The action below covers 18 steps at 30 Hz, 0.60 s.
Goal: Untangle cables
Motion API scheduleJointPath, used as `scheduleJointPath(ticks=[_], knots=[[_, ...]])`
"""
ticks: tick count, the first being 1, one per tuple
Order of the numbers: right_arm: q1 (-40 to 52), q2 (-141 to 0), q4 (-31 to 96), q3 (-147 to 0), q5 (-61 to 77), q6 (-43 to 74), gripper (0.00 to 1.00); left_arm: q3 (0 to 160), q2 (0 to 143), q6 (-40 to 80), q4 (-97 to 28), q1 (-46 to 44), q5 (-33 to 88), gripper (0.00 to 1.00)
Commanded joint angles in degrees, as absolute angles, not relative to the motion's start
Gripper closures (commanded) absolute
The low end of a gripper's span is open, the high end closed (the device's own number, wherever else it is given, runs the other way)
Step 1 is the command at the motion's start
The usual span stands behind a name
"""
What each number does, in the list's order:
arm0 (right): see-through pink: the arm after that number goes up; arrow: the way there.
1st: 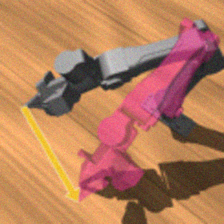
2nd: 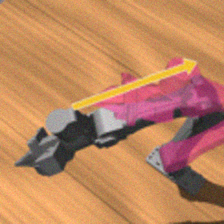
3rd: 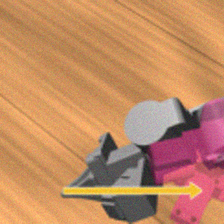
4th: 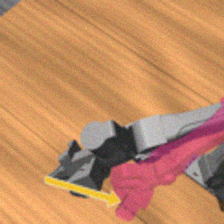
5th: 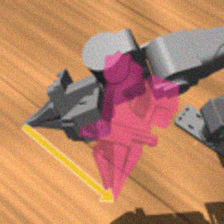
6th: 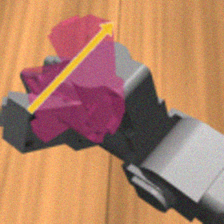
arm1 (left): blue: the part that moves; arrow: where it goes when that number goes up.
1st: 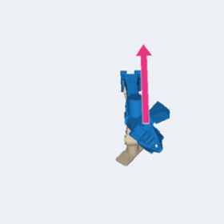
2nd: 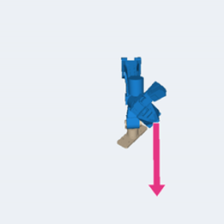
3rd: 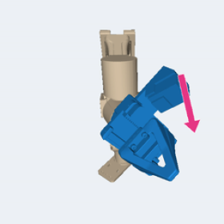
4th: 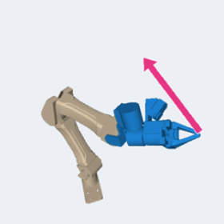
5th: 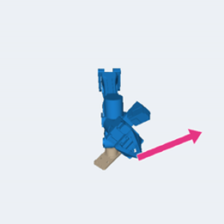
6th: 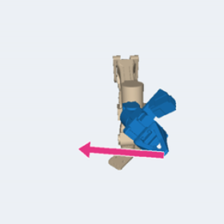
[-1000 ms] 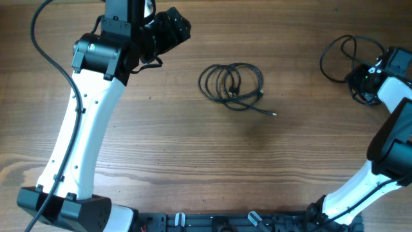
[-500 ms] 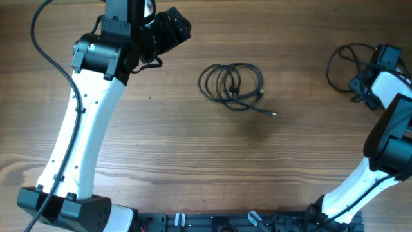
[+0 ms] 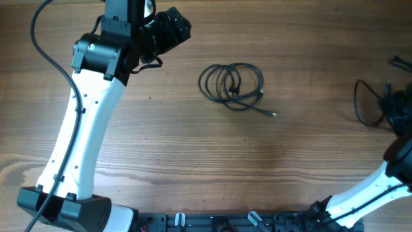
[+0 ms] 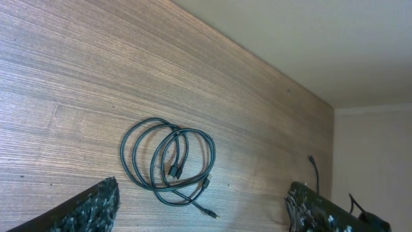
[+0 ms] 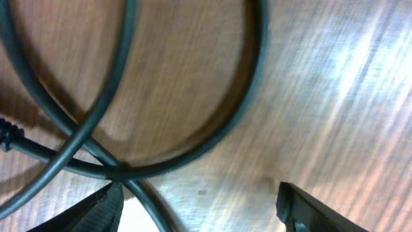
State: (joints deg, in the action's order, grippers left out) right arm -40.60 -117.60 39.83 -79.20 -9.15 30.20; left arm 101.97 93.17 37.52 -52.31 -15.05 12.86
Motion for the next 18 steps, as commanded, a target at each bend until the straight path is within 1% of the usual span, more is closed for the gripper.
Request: scheduleJointPath(ticks=[1,3,5,7,9,12,15,18], knots=[[-42.4,-110.1,39.7,-79.1,-4.4,30.3,0.2,102.7,93.8,36.2,-52.2,-15.2,12.1,0.15],[-42.4,-106.5,39.4,-79.4,-1.6,29.2,0.19,102.7,93.8,36.2,-52.1,-15.2,12.1,0.16],[-42.0,-102.2,39.1,-80.2,4.5,26.1,0.19,102.7,93.8,36.2,-52.2,-15.2,12.1,0.16],[-41.1,-98.8,38.3,-80.9,15.0,22.2,0.19,102.7,93.8,36.2,-52.1,-15.2,12.1,0.16],[-38.2,-95.1,37.7,-81.0,24.7,19.3,0.21,102.7,93.8,36.2,-52.1,-15.2,12.1,0.15],[-32.4,-92.9,37.9,-81.0,27.8,17.7,0.21,102.7,94.7,36.2,-52.3,-15.2,12.1,0.15],[-23.7,-92.8,38.3,-80.9,28.4,17.0,0.2,102.4,97.3,36.1,-53.0,-16.3,12.1,0.14],[-17.3,-93.3,38.1,-80.9,28.0,17.3,0.2,102.2,101.1,32.0,-53.0,-18.3,12.4,0.14]])
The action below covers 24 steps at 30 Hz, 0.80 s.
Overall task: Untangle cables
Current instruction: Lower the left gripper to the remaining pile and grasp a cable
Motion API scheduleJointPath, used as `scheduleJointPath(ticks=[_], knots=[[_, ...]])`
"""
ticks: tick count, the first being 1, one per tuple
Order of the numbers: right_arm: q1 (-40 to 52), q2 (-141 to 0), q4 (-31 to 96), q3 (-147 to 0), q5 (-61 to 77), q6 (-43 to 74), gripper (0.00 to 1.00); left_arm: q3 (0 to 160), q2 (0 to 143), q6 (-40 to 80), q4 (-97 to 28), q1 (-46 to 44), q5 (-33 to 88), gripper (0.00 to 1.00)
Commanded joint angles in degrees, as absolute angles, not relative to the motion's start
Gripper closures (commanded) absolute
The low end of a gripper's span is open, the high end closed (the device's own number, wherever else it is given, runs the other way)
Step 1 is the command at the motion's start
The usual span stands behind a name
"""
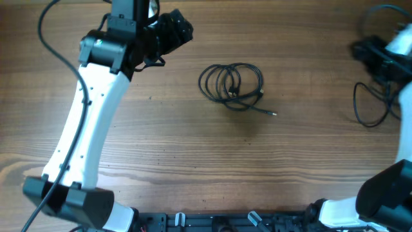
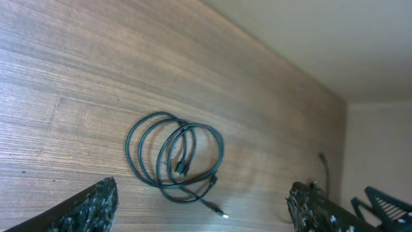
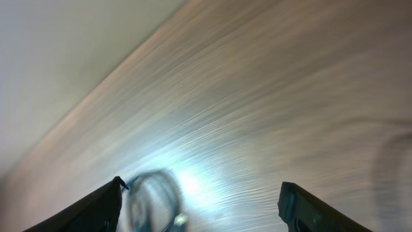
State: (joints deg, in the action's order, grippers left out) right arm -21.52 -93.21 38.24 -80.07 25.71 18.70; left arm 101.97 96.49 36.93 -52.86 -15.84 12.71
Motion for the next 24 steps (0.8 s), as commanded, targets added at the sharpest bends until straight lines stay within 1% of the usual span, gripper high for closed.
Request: scheduleJointPath(ticks=[1,4,7,16,22,23,24], knots=[[-15.8,-93.4,38.2,-80.9,26.6,18.8,0.2,102.2,102.6,30.7,-52.9,-19.1,12.4,0.16],[-13.1,-93.4,38.4,-80.9,24.3,19.9,0.19,102.2,107.1,27.1,-51.9,-21.3,12.4,0.21],[-12.7,-93.4,39.6,-80.9,24.3,19.9,0.18,102.2,112.7,25.8,-49.8,-23.5,12.5,0.23],[-12.7,-93.4,41.4,-80.9,23.8,19.4,0.17,102.2,124.2,25.9,-44.3,-26.7,12.5,0.23],[-12.7,-93.4,41.6,-79.9,23.6,19.2,0.17,102.2,127.3,25.9,-43.7,-26.8,12.5,0.22],[-12.7,-93.4,41.6,-79.8,23.6,19.2,0.17,102.2,127.7,25.9,-43.7,-26.9,12.5,0.22],[-12.7,-93.4,41.7,-79.7,23.6,19.1,0.16,102.2,127.9,26.2,-43.7,-26.9,12.5,0.26]])
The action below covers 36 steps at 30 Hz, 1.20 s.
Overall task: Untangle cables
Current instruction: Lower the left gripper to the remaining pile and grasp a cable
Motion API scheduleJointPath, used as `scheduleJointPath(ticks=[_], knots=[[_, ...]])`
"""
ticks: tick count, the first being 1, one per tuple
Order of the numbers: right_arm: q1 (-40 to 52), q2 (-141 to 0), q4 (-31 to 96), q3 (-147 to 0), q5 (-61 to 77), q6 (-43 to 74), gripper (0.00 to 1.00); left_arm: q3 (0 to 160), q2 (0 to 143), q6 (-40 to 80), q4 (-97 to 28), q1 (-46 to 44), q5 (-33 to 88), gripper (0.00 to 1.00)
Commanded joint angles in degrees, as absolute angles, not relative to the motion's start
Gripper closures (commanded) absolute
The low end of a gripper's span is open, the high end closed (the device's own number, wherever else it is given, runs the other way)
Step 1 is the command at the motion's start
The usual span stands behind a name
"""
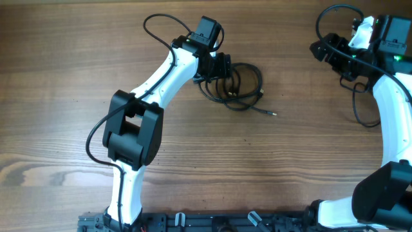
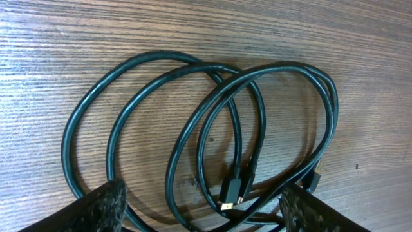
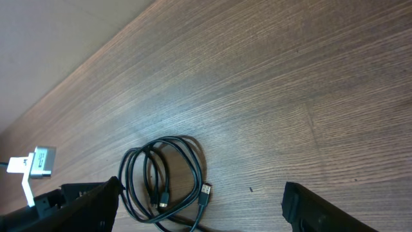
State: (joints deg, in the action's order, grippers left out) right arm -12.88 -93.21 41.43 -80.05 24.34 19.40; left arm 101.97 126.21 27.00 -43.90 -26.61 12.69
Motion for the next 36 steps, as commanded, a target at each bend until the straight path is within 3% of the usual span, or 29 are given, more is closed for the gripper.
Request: scheduleJointPath(ticks=[1,7,22,36], knots=[[-12.7,-93.4,41.7,-79.7,23.6,19.0,0.16,102.2,128.2,27.2,-43.9,-27.0,12.5,0.29],[-12.7,-93.4,42.8,-79.7,23.4,18.0,0.16,102.2,130.3,36.1,-45.2,-27.8,11.8,0.45],[-12.7,-93.4,44.3,-79.7,23.0,16.5,0.16,102.2,130.5,37.8,-38.5,-29.5,0.6,0.52],[-12.7,-93.4,45.5,-79.7,22.2,16.5,0.16,102.2,133.0,36.2,-40.1,-29.5,0.3,0.64]])
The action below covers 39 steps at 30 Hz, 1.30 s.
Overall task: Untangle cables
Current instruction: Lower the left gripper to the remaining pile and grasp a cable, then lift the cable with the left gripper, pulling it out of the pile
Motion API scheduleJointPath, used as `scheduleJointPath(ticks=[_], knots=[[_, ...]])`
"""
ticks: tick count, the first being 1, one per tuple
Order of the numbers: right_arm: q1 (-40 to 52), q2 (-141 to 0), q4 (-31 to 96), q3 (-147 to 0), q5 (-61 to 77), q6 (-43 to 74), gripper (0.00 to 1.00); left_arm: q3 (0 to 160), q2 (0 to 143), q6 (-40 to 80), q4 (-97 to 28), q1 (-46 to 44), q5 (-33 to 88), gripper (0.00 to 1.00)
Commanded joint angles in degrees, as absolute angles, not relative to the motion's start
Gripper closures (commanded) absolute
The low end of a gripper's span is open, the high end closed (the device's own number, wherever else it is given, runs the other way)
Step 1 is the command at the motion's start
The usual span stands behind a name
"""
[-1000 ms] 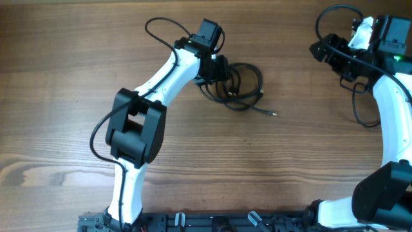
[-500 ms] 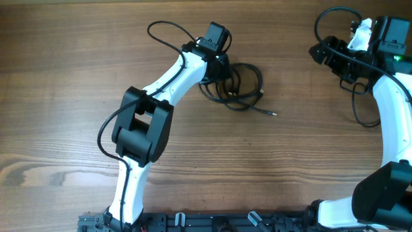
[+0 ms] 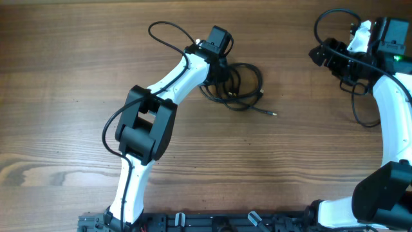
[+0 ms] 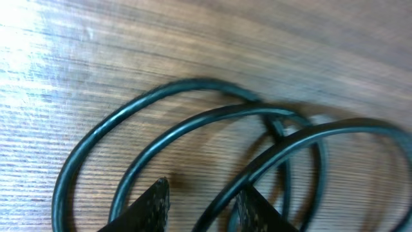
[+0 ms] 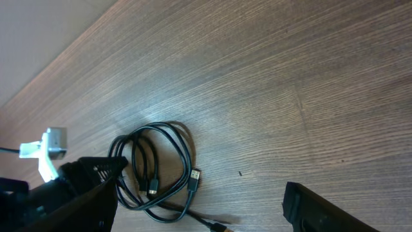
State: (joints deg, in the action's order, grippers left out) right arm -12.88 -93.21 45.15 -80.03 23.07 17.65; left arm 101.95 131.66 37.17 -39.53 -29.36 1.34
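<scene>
A coiled black cable (image 3: 235, 82) with gold-tipped plugs lies at the back middle of the wooden table; it also shows as the coil (image 5: 156, 173). My left gripper (image 3: 216, 67) is low over the coil's left side. In the left wrist view the left gripper (image 4: 202, 189) has its jaws partly closed but apart, with one strand (image 4: 222, 209) running between the fingers. My right gripper (image 3: 320, 54) hovers at the back right, far from the coil. Seen from its wrist, the right gripper (image 5: 199, 188) is wide open and holds nothing.
A second black cable (image 3: 358, 108) lies by the right edge under my right arm. My left arm (image 3: 148, 122) stretches from the front edge up to the coil. A loose plug end (image 3: 271, 113) sticks out to the right of the coil.
My left gripper has come down onto the coil's left loops and its jaws have narrowed around a strand. The coil lies where it was. The right gripper has barely shifted.
My left gripper was first high at the back left, open, and the right one low on the cable at the right edge. The right arm then stood raised at the back right. Later the left gripper hung wide open over the coil, and now it straddles a strand.
</scene>
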Motion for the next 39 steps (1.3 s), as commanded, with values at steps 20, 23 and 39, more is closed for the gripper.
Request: scheduleJointPath(ticks=[20,23,39], knots=[[-12.7,-93.4,46.1,-79.7,22.2,16.5,0.15,102.4,132.8,32.1,-41.1,-28.9,0.6,0.96],[-12.7,-93.4,46.3,-79.7,22.2,16.6,0.15,102.5,128.6,27.4,-41.2,-28.7,0.6,0.96],[-12.7,-93.4,46.7,-79.7,26.9,16.7,0.16,102.4,105.4,22.9,-40.1,-28.7,5.6,0.96]])
